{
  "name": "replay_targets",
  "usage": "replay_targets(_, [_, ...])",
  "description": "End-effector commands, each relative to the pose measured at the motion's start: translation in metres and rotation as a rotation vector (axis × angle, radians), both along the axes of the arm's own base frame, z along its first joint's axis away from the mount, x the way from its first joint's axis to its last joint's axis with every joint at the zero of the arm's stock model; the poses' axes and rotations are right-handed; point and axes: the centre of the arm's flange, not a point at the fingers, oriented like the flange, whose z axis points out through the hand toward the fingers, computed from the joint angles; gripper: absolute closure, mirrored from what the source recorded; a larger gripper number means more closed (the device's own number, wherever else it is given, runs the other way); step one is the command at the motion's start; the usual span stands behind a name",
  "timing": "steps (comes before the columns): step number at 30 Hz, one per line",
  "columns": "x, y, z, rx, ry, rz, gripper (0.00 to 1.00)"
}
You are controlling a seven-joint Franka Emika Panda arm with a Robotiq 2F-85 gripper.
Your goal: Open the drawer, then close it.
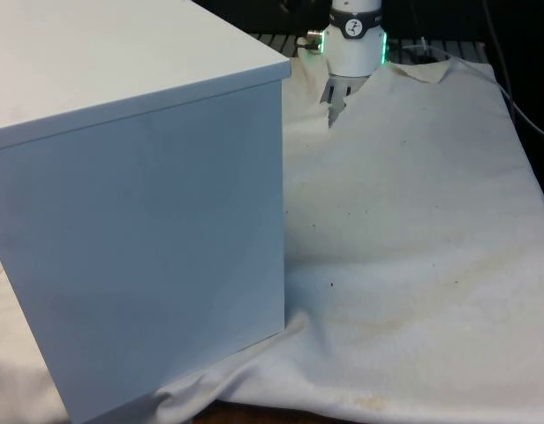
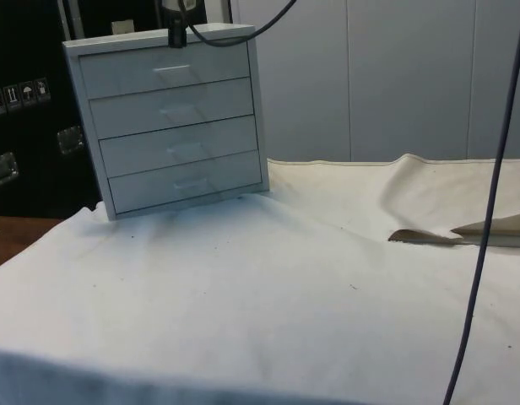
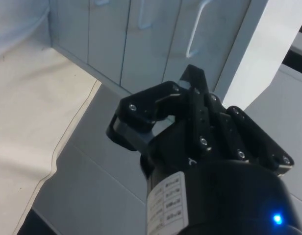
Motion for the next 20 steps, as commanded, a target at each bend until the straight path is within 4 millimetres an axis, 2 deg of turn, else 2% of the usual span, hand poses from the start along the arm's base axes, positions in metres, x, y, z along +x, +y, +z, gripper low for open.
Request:
replay_targets(1, [0.0004,-0.0008,0.0012,-0.002,-0.003,0.003,1.00])
replay_targets(2, [0.0004,-0.0008,0.0011,-0.002,-0.001,0.004,1.00])
replay_targets(5, [0.0003,-0.0005,0.0005,0.000,0.000,0.000,0.82])
replay_targets(6, [0.0006,-0.0013,0.0016,-0.001,-0.001,0.003,0.82])
replay_targets(8, [0.0006,-0.0013,0.0016,0.000,0.000,0.003,0.72])
replay_targets(9, [0.0006,-0.0013,0.0011,-0.001,0.001,0.003,0.61])
replay_targets(14, [0.0007,-0.0005,0.0014,-0.001,-0.002,0.000,0.35])
replay_targets(15, [0.0008,-0.0012,0.0015,0.000,0.001,0.003,0.35])
replay_targets(16, [0.0008,-0.0012,0.0015,-0.001,0.002,0.004,0.25])
replay_targets(20, [0.0008,-0.0008,0.0015,-0.001,0.000,0.003,0.02])
